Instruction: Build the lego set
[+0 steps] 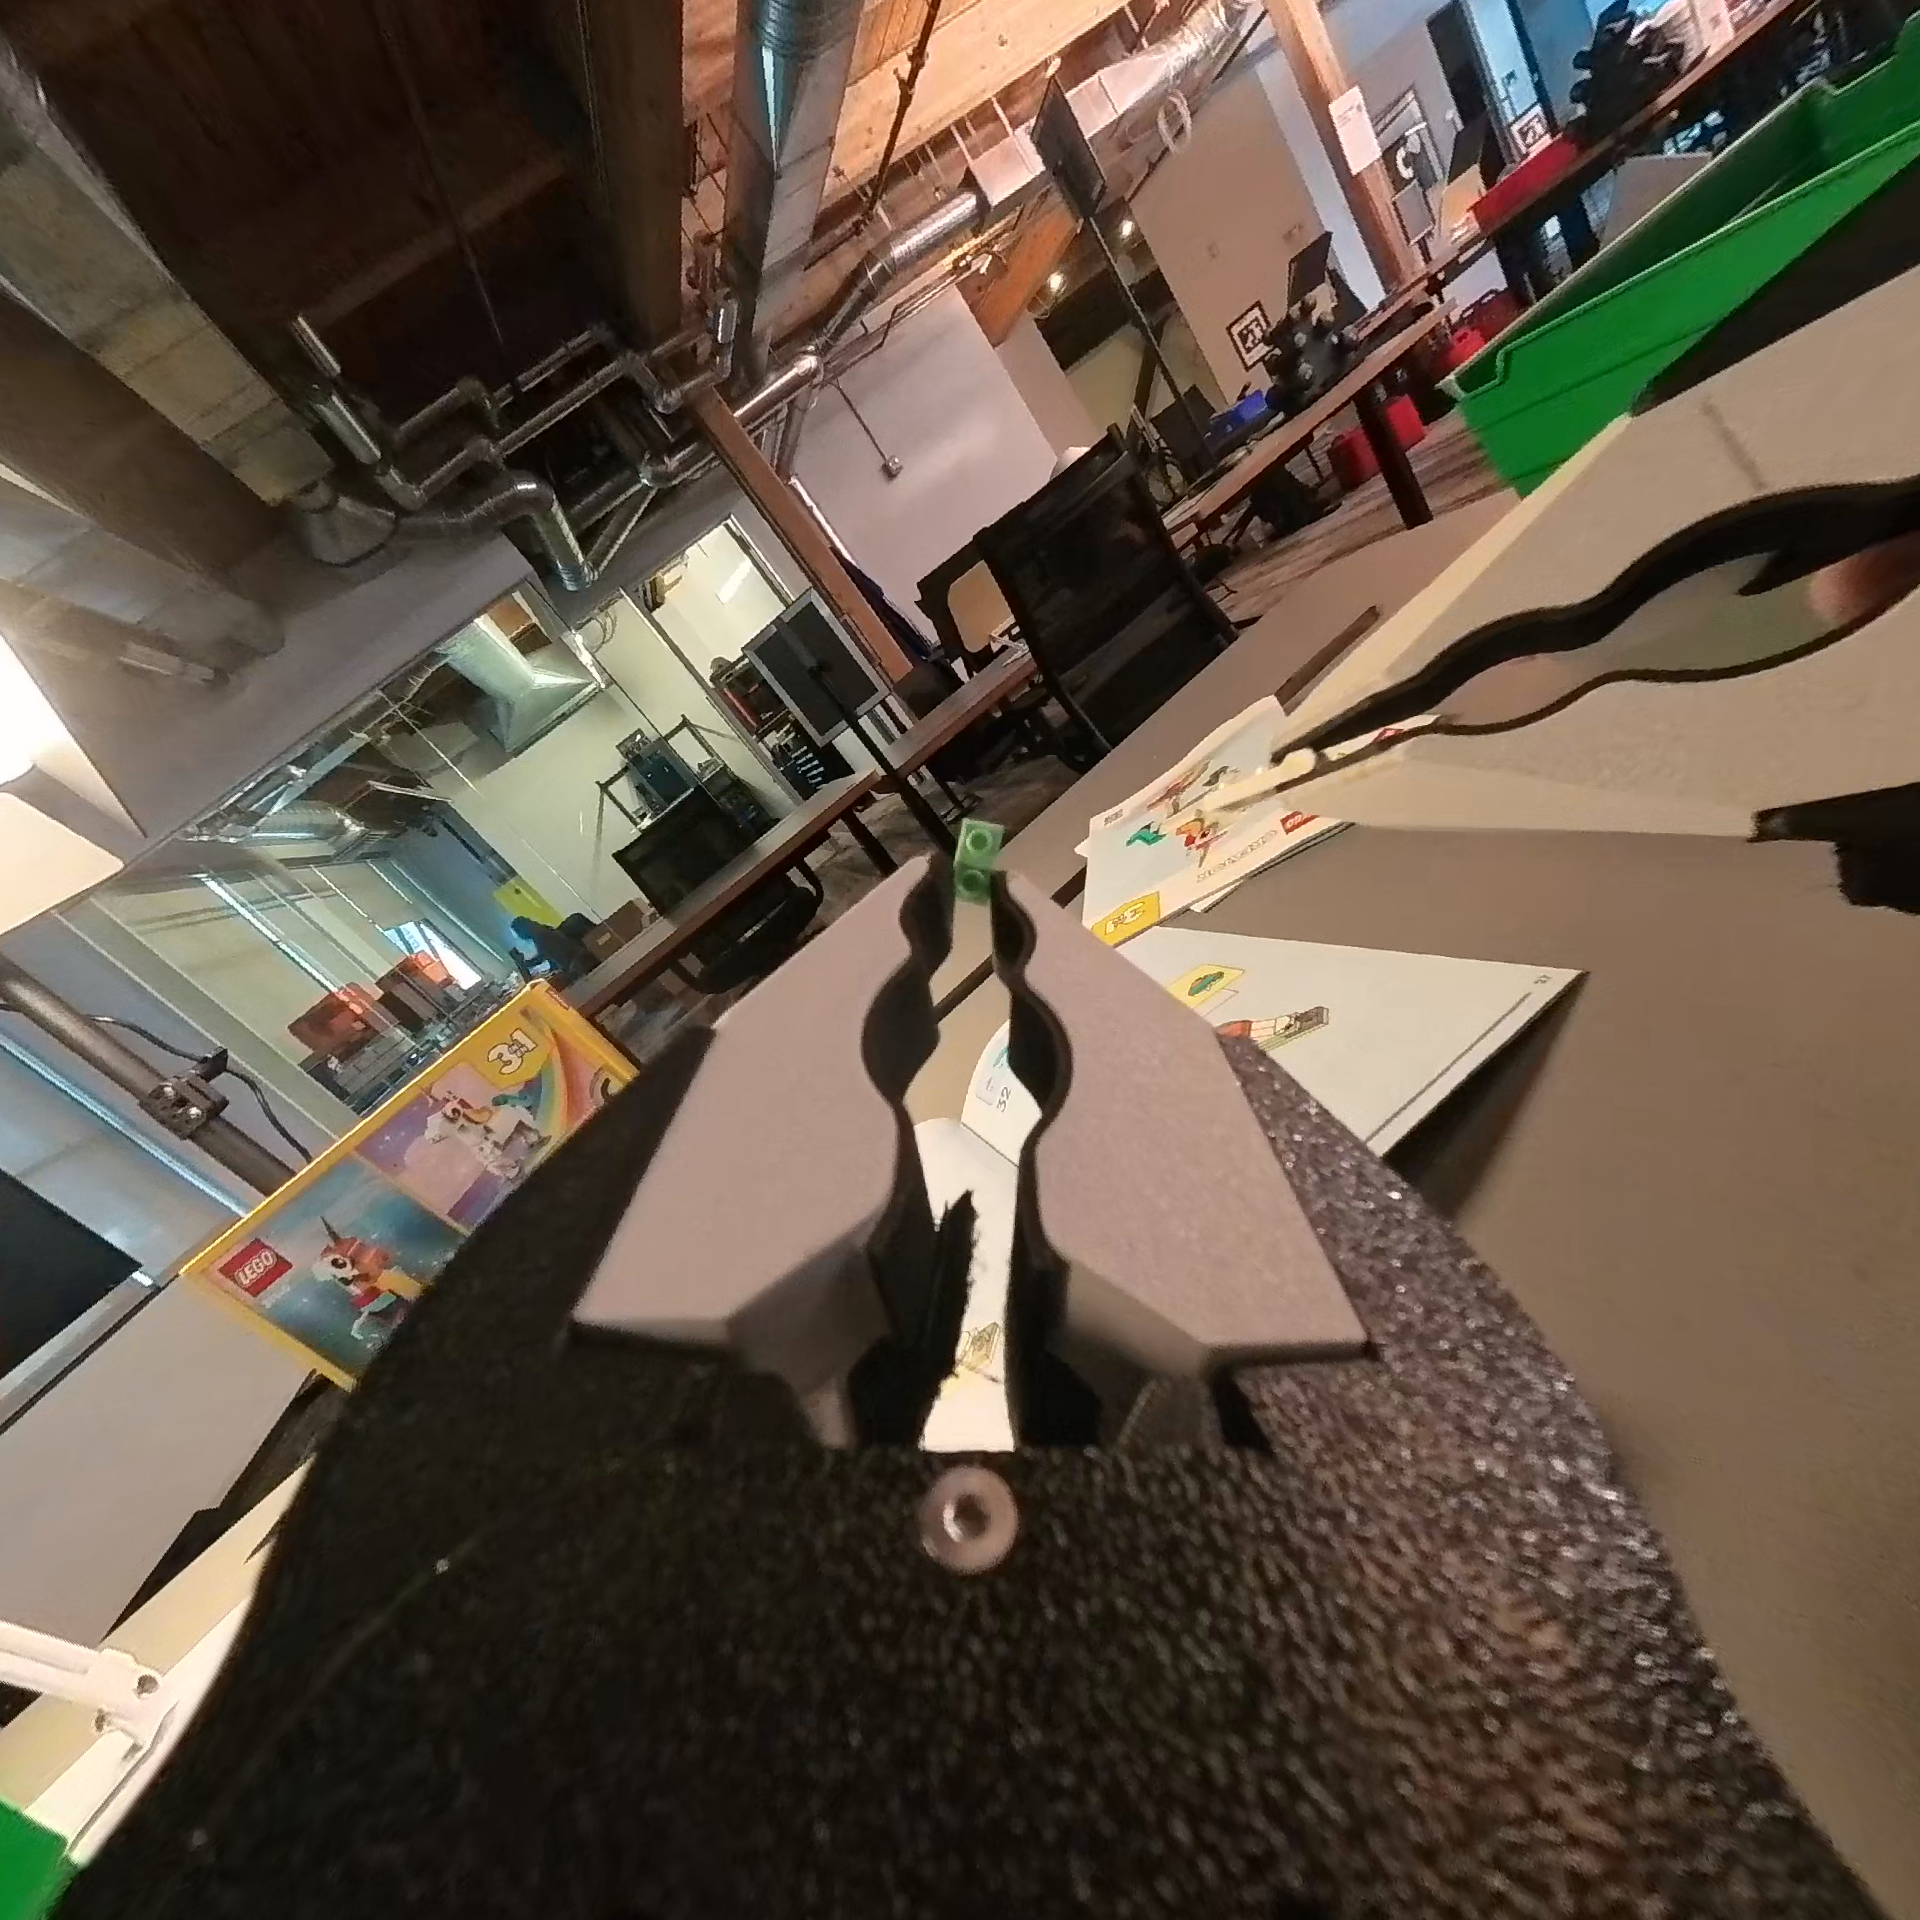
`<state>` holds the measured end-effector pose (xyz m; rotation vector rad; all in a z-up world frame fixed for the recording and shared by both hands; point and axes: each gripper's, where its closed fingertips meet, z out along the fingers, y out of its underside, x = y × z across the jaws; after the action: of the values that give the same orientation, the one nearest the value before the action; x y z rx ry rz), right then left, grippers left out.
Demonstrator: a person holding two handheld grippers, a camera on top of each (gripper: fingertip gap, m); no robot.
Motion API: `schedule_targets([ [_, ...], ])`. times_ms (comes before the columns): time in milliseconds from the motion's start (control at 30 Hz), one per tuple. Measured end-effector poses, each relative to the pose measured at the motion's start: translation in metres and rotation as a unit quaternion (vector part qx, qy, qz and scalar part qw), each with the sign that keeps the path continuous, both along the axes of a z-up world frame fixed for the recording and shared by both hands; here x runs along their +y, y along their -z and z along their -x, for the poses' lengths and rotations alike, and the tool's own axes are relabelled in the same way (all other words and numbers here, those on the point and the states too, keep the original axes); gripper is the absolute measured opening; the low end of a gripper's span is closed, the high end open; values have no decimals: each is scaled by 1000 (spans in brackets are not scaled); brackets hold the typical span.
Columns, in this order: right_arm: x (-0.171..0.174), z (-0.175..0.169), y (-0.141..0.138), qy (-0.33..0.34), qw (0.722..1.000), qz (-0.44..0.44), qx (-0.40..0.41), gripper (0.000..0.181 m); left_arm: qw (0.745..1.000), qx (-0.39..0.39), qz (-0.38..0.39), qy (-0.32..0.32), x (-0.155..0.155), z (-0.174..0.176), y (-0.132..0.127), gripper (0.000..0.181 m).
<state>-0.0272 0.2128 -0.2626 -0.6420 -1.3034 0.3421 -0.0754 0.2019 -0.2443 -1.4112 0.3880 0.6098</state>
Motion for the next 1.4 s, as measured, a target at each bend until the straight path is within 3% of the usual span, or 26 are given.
schedule_targets([
  [1067, 6, 1, -8, 9, 1000, 8, 24, 3, 1000, -13, 5, 24, 3, -7, 0, 5],
  [1400, 18, -6, -20, 30, 997, 32, 59, 3, 997, -40, -13, 68, 1, -31, -13, 5],
])
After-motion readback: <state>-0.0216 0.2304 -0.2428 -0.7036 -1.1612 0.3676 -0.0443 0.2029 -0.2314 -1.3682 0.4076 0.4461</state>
